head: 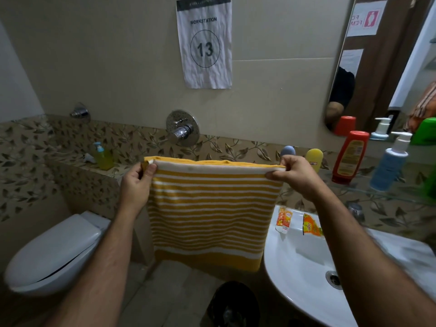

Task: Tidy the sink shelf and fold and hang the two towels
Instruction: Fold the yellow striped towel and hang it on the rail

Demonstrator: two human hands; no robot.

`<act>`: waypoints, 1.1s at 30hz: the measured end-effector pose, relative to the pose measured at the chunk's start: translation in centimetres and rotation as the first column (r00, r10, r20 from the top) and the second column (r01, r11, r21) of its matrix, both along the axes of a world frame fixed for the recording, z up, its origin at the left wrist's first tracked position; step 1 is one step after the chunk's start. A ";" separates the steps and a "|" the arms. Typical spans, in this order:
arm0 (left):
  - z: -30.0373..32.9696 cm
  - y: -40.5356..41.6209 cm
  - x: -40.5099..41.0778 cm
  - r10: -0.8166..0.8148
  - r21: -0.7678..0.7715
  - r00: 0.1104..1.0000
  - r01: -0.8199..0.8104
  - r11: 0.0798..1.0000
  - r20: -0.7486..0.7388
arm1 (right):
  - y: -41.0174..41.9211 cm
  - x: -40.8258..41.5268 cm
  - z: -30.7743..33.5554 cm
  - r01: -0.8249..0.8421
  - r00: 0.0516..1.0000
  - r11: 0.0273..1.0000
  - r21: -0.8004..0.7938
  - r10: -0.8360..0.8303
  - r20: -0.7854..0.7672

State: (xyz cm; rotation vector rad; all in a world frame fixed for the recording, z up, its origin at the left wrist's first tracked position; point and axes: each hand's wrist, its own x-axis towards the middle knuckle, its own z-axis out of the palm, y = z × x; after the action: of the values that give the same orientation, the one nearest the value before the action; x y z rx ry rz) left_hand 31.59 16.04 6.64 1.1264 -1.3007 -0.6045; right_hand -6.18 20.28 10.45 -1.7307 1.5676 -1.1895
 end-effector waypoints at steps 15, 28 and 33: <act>-6.5 -1.8 0.3 0.154 0.148 0.906 -0.228 0.962 0.395 | -1.8 1.3 -2.2 0.052 0.979 0.891 0.451 -0.135 0.153; -6.5 -1.3 1.8 -0.076 0.260 0.997 0.067 0.963 0.023 | -1.5 -0.1 -1.6 -0.160 0.975 0.893 0.421 0.077 0.208; -5.1 -1.9 -1.3 0.131 0.183 0.975 -0.164 0.969 0.179 | -4.2 2.4 -2.3 0.180 0.946 0.919 0.350 -0.259 0.194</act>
State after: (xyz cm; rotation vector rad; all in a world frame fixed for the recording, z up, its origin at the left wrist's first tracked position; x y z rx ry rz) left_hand 30.32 14.15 1.55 1.4498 -1.3038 -0.5455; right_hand -3.75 16.12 8.16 -1.1774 1.7300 -1.1145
